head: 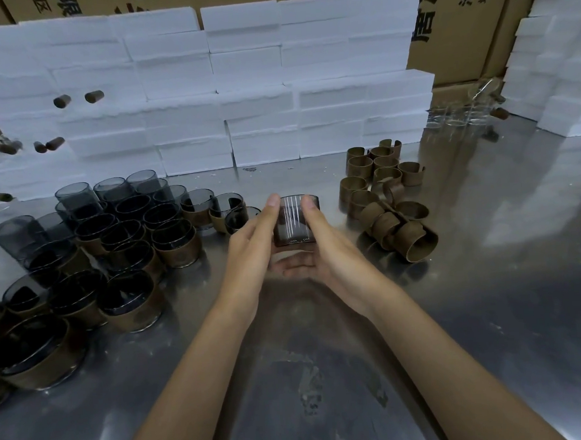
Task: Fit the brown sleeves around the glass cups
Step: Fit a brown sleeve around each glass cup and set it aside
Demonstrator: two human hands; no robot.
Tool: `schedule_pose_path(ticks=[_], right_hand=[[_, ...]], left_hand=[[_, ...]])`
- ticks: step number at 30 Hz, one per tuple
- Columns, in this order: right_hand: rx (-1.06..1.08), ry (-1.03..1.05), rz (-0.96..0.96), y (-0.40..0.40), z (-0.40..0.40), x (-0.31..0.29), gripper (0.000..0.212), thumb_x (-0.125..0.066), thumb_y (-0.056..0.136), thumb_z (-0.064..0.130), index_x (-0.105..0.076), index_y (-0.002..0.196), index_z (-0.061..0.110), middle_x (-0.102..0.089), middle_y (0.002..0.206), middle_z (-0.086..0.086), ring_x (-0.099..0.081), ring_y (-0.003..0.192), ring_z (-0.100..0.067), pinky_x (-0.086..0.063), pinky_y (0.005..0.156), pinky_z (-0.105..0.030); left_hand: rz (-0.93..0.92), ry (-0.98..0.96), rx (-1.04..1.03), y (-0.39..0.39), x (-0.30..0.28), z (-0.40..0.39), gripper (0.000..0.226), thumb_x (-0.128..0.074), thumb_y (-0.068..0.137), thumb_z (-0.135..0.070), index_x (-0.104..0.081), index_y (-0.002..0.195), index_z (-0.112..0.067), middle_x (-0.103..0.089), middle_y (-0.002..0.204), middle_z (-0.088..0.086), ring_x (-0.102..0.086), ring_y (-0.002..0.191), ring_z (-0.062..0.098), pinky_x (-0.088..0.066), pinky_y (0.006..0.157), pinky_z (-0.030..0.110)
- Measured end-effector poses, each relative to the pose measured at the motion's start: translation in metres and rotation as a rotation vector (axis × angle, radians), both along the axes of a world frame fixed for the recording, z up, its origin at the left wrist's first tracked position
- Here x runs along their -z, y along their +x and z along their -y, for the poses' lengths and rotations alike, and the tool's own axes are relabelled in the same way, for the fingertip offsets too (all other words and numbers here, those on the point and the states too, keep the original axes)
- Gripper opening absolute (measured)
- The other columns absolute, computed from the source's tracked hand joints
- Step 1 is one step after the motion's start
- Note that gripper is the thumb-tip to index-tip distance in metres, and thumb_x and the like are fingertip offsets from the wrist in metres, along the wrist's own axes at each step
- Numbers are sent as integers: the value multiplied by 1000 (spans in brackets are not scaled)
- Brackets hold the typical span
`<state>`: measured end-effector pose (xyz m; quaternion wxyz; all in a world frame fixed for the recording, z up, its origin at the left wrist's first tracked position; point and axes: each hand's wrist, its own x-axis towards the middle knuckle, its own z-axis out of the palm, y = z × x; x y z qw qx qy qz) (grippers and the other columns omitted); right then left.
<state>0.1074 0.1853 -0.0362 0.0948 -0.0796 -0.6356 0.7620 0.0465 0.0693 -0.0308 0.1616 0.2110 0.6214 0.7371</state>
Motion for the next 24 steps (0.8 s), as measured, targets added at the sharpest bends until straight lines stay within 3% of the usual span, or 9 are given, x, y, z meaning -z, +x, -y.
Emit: schedule_pose_path(ticks=[3,5,8,10,12,15,17,20,24], right_hand=[[-26,14,-38,-1,0,2,91,-59,66,93,-63,128,26,-77,100,-16,-74,80,-26,-59,80,-39],[1,33,-81,-1,0,5,68,-56,72,91,-63,122,45,-77,100,-11,-71,76,-24,-58,83,-44],[50,39,-116,0,0,7,51,-46,85,84,-51,130,61,-69,125,-6,-72,95,-23,-59,85,-41],[48,-13,-146,-1,-2,8,60,-42,89,74,-42,145,54,-63,138,-3,-70,112,-23,-56,88,-38],[55,-117,-144,1,-4,6,65,-43,91,66,-43,151,40,-66,136,-7,-72,109,-24,-56,84,-32],[58,-287,-95,4,-5,1,49,-47,92,60,-74,114,26,-76,112,-13,-74,105,-29,-59,78,-28],[90,-350,-72,4,-7,2,51,-46,99,56,-77,101,16,-76,99,-14,-75,103,-30,-61,80,-30],[108,-308,-54,1,-9,4,60,-43,105,50,-62,127,-3,-75,109,-17,-73,109,-30,-59,94,-37],[60,-205,-41,2,-2,5,54,-47,105,44,-60,136,1,-72,123,-18,-70,116,-31,-48,110,-51]], left_hand=[[48,-46,-36,0,-2,-1,50,-62,81,-71,-82,97,-27,-79,92,-5,-69,75,8,-51,64,22],[85,-53,-50,0,-5,-1,54,-62,75,-69,-82,99,-24,-70,84,-4,-53,73,15,-41,69,31],[107,6,-31,-1,-6,1,51,-58,77,-54,-80,108,-20,-72,98,0,-50,87,27,-39,82,44],[85,45,-8,-2,-5,4,45,-55,81,-40,-78,116,-24,-77,114,-2,-63,102,22,-46,94,41],[7,49,19,-3,-5,5,45,-55,80,-29,-73,122,-25,-75,122,-5,-66,116,10,-47,101,31],[-95,26,54,-4,-3,7,45,-64,88,-15,-67,131,-26,-71,128,-14,-61,125,0,-48,101,23],[-135,3,61,-4,0,7,47,-69,93,-8,-63,137,-25,-69,133,-13,-58,129,2,-47,108,27],[-171,-47,25,-3,2,5,48,-81,88,-17,-64,131,-29,-69,133,-14,-57,132,3,-39,118,37],[-163,-15,-127,-2,2,3,34,-82,85,-16,-65,115,-19,-76,115,-3,-69,112,7,-52,98,27]])
